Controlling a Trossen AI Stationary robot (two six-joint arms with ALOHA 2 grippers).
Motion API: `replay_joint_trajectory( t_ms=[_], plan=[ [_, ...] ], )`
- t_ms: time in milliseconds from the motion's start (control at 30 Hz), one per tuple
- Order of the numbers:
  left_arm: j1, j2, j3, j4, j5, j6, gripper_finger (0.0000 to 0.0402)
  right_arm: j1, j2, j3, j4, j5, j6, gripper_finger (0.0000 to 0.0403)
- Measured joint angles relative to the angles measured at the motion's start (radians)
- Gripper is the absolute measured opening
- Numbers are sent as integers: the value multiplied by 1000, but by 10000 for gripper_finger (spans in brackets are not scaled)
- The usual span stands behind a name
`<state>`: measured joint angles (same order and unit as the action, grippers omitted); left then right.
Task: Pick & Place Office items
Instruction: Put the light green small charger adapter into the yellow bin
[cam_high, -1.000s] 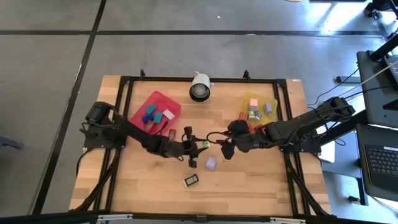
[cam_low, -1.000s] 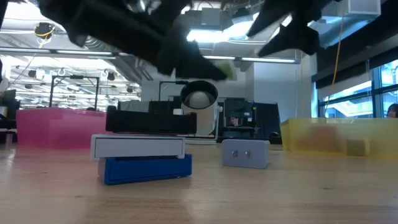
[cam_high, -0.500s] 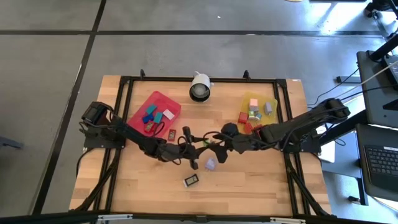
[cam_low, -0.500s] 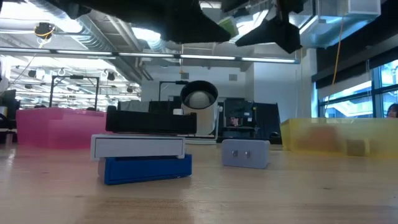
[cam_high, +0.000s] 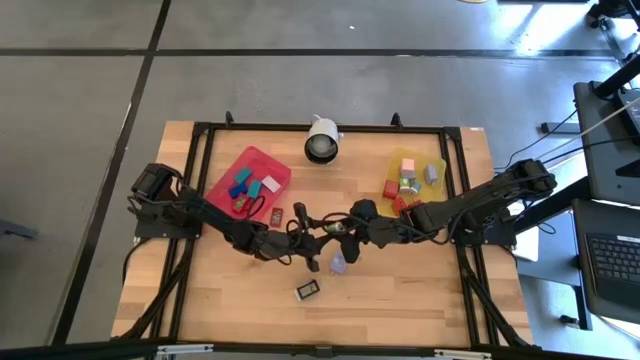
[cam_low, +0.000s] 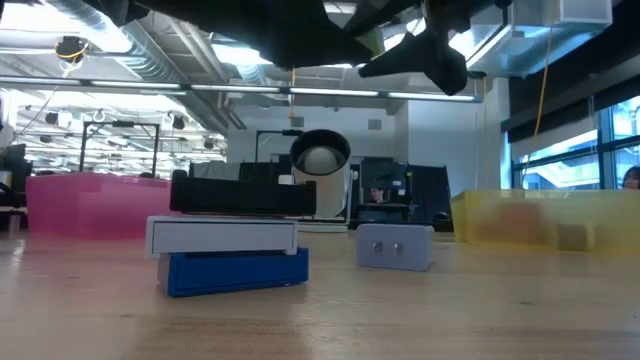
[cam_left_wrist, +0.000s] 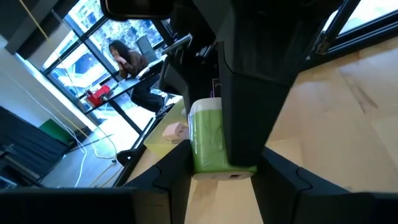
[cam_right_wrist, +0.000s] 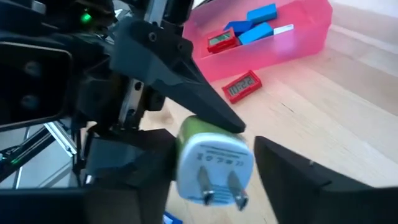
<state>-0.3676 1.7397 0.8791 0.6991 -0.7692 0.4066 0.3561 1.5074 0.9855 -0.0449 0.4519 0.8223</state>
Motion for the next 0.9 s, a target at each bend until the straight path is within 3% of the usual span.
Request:
replay_joint_trajectory(
  t_ms=[167,600,767,900],
  plan=[
    [0,0,-1,-1,-5,8,136,0,0,0,4,1,7,138],
    [0,0,-1,-1,4,-102,199,-19,-4,0,-44,0,-91,140],
    [0,1,-1,-25,3,-175,215,-52,-72,0,-206,-14,-82,140],
    [0,1,-1,-72,5,-223,219,-76,-159,0,-409,36,-57,140]
  ],
)
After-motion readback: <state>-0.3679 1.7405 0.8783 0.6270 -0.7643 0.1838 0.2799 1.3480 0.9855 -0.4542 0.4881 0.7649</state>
